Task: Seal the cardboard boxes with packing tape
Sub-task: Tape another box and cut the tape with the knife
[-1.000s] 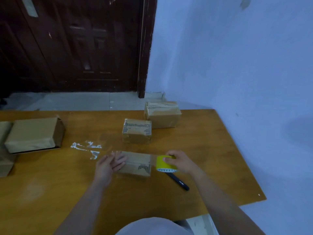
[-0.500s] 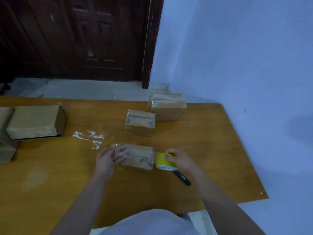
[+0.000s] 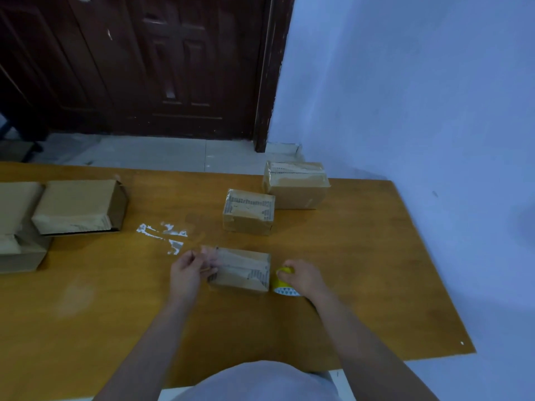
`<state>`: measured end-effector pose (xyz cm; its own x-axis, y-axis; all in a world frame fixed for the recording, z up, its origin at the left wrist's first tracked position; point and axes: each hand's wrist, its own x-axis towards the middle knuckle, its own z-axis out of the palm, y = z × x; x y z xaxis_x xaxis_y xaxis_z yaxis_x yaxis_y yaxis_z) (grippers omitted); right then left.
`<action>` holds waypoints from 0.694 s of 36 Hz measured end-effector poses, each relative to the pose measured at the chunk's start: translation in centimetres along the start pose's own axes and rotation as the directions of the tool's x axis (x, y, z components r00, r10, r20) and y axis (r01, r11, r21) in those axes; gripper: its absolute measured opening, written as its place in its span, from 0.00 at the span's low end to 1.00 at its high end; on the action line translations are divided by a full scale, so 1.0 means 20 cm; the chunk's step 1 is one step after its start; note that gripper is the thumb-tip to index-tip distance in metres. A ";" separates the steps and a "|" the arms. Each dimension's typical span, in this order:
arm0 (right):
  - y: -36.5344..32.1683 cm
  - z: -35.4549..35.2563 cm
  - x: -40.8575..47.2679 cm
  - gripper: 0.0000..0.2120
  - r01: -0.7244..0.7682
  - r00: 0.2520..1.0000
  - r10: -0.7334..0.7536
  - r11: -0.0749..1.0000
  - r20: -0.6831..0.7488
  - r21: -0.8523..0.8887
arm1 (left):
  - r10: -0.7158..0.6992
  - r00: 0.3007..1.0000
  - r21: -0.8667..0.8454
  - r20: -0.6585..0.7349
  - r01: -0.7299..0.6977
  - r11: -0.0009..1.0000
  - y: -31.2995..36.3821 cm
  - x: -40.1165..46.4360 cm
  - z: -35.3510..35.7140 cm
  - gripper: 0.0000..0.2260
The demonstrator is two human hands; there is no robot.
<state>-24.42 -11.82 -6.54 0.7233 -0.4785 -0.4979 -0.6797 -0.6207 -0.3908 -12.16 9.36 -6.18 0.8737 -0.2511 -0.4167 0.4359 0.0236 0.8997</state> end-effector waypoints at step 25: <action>-0.13 0.01 -0.06 0.09 -0.047 0.999 0.049 0.991 0.015 -0.123 | -0.431 0.862 0.158 -0.266 0.480 0.863 -0.10 0.12 0.01 0.16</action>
<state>-23.48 -9.49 -5.05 0.6873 -0.4986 -0.5282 -0.6925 -0.6694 -0.2692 -10.98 8.45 -8.86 0.6228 0.0303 -0.7818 0.7614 -0.2530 0.5968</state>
